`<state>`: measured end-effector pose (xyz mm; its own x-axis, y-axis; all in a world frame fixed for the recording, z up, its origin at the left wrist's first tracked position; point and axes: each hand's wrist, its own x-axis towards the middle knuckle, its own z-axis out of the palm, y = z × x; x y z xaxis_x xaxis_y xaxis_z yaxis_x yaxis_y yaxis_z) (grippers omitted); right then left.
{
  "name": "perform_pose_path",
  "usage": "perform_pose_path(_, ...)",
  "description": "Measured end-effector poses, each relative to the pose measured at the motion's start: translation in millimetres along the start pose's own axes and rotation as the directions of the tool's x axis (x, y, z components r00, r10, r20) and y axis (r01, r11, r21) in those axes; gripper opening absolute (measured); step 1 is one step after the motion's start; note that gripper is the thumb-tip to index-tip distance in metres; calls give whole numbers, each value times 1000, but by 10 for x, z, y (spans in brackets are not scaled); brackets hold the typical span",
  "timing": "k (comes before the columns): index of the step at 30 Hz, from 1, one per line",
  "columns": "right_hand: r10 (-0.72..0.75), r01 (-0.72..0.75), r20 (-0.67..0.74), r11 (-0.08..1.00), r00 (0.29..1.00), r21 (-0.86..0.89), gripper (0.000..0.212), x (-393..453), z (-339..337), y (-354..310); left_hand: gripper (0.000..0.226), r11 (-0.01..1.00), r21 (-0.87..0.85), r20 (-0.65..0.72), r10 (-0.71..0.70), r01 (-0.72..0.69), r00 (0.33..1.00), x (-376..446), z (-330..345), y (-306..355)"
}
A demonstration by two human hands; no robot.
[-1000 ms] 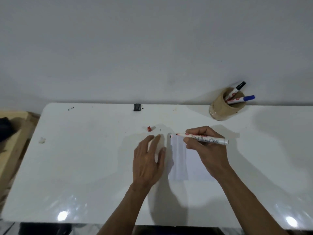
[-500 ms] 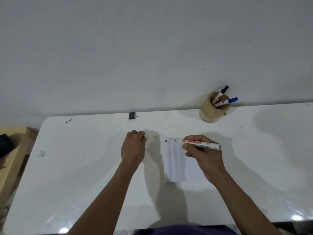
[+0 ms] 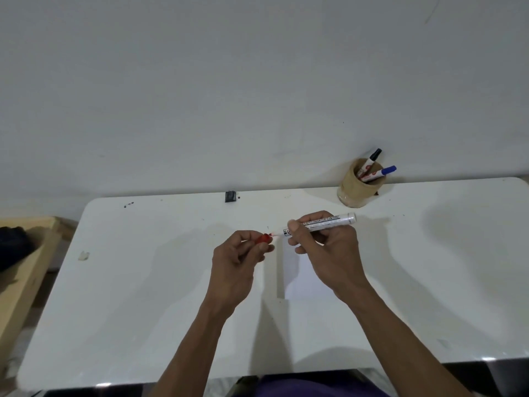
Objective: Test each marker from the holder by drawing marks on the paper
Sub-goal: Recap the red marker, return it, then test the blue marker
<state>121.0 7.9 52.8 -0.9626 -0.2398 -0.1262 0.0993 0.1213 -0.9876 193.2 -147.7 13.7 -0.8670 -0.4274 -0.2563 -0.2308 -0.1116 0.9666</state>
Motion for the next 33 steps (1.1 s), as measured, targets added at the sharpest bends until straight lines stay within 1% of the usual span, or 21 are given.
perform_pose_path(6, -9, 9, 2, 998, 1000, -69, 13, -233, 131, 12, 8, 998, 11, 64, 62, -63, 996, -190, -146, 11)
perform_pose_path(9, -16, 16, 6, 996, 1000, -89, 13, -326, 176, 17, 8, 993, 55, 103, 100, -106, 990, -263, -225, 23)
perform_pose_path(16, -7, 8, 16, 993, 1000, -116, 11, -495, 256, 13, 9, 976, 161, 153, 124, -148, 980, -347, -362, 38)
perform_pose_path(22, 29, -30, -16, 998, 999, -59, 10, -613, 292, 14, 7, 974, 156, 215, 129, -164, 968, -386, -401, 56)
perform_pose_path(26, 85, -85, 10, 996, 996, -35, 9, -672, 212, 1, 7, 978, 145, 261, 107, -149, 959, -389, -406, 27)
perform_pose_path(28, 119, -119, -4, 992, 993, 37, 15, -677, 121, -14, 7, 982, 131, 285, 92, -133, 954, -371, -388, 20)
perform_pose_path(30, 132, -123, -65, 984, 989, 130, 18, -649, -16, -41, 6, 984, 127, 289, 83, -124, 954, -334, -368, 22)
perform_pose_path(31, 123, -112, -89, 986, 988, 121, 18, -621, -102, -59, 7, 984, 127, 288, 80, -121, 954, -310, -355, 33)
perform_pose_path(32, 101, -95, -92, 994, 991, 61, 19, -587, -194, -75, 7, 985, 125, 286, 79, -119, 955, -283, -337, 46)
perform_pose_path(33, 72, -75, -72, 996, 995, -39, 21, -547, -286, -88, 8, 986, 120, 282, 78, -115, 956, -250, -311, 67)
